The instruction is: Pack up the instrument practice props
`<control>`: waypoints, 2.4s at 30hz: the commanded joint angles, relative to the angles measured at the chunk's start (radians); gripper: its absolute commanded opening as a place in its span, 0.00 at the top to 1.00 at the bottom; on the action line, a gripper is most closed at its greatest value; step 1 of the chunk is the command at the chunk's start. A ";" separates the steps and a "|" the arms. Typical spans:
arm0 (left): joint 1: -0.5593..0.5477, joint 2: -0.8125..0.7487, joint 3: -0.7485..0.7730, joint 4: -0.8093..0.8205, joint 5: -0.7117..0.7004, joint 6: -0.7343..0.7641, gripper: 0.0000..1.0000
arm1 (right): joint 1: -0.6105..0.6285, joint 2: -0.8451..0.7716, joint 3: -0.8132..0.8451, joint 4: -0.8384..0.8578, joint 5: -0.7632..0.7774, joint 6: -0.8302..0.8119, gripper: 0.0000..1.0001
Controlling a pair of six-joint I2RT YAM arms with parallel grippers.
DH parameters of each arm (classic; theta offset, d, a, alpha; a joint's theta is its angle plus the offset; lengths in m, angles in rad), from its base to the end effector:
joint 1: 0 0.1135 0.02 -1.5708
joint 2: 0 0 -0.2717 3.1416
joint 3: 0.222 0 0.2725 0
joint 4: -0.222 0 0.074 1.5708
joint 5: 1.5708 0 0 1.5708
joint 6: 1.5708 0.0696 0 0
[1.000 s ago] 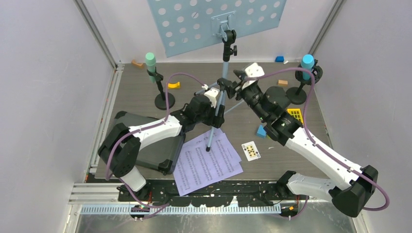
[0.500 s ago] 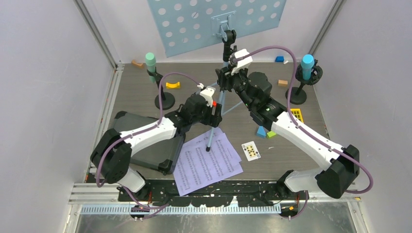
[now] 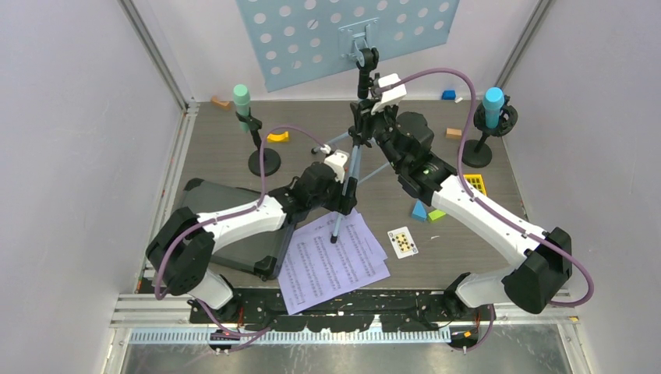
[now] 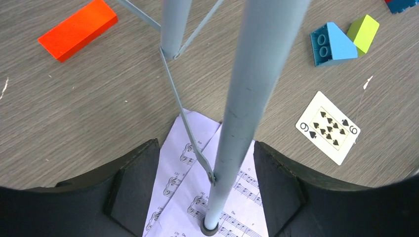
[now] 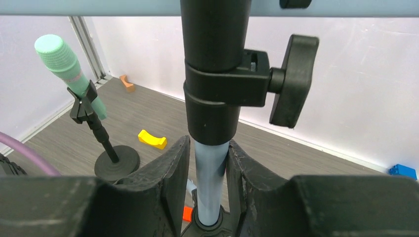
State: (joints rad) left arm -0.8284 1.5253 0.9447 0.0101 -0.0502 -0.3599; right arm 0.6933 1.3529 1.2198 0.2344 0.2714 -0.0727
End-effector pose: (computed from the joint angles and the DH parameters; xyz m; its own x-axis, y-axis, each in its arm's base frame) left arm 0.2619 -0.2803 0.2118 -0.5908 0.1237 -0.7973 0.5335 0.8012 -0.2710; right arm 0.2988 0.2240 0.4172 0.1074 -0.0017 -0.9942 -0.4038 0.9137 -0.0452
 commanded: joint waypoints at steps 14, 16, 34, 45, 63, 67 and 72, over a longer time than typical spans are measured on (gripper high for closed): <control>-0.025 0.022 -0.045 0.086 -0.080 -0.025 0.48 | 0.001 0.012 0.047 0.147 0.014 -0.001 1.00; -0.025 0.029 -0.035 0.084 -0.082 -0.022 0.54 | 0.002 0.012 0.041 0.154 0.014 -0.001 1.00; -0.025 0.000 0.162 -0.016 -0.100 0.018 1.00 | 0.001 -0.006 0.042 0.108 0.001 -0.002 1.00; -0.025 0.003 0.331 -0.044 -0.129 0.065 1.00 | 0.002 -0.034 0.065 0.059 -0.021 0.030 1.00; -0.025 0.088 0.443 0.018 -0.120 0.061 1.00 | 0.015 -0.086 0.000 0.048 -0.079 0.069 1.00; -0.025 0.097 0.485 0.023 -0.121 0.070 1.00 | 0.018 -0.095 -0.028 0.086 -0.090 0.071 1.00; -0.025 0.090 0.509 0.040 -0.122 0.067 1.00 | 0.020 -0.103 -0.032 0.102 -0.091 0.110 1.00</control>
State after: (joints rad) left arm -0.8818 1.6592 1.2968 -0.2577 -0.1341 -0.2985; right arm 0.6369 1.3163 1.1931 0.2867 0.3923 -0.0280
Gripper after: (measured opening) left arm 0.210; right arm 0.295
